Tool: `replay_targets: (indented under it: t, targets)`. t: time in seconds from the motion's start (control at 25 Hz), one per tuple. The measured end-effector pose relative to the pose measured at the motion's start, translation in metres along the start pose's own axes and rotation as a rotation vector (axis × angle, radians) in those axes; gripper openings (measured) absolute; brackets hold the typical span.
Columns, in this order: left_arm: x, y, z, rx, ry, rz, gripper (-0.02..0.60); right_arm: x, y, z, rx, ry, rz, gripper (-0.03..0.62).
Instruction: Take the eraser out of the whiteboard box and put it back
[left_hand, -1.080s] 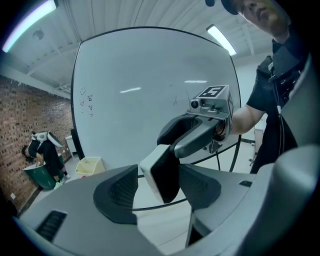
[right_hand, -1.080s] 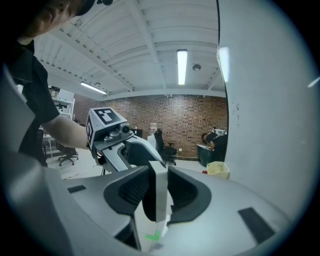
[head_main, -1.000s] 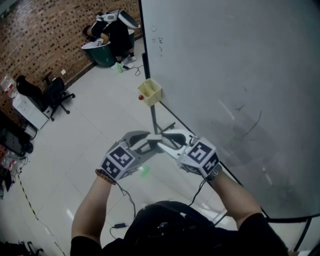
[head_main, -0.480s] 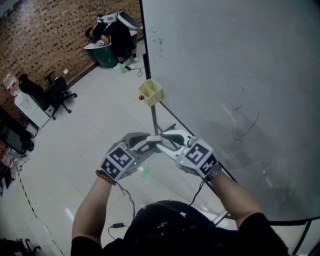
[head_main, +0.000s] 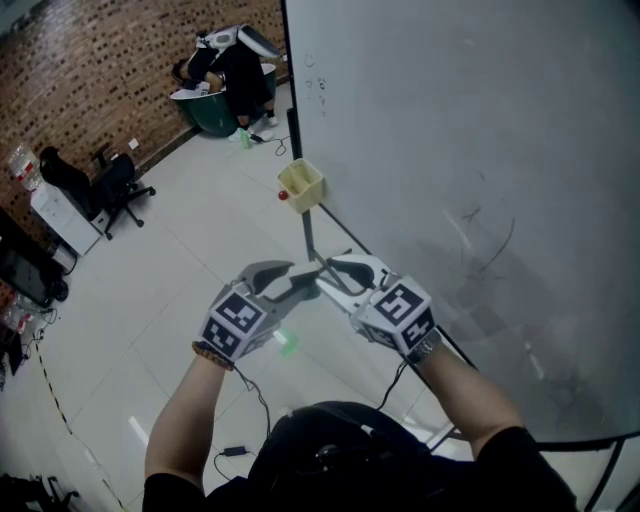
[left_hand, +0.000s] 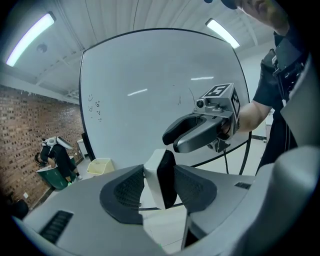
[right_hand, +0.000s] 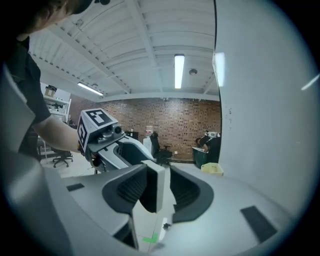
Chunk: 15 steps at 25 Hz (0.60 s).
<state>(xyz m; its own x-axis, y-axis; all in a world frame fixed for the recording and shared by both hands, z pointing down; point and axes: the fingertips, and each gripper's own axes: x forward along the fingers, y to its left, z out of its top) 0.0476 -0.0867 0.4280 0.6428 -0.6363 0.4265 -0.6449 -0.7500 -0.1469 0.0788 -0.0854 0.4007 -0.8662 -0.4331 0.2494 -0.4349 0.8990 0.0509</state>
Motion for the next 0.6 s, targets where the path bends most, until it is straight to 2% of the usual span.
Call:
replay_targets:
  t: [0.32,0.6]
  targets:
    - [0.001,0.009,0.000,-0.028,0.007,0.076,0.173,-0.010,-0.005,-0.005,0.045,-0.006,-0.039,0.175]
    - [0.001,0.032,0.001,-0.070,0.005,0.179,0.169,-0.014,-0.006,-0.012,0.061,0.003,-0.050,0.175]
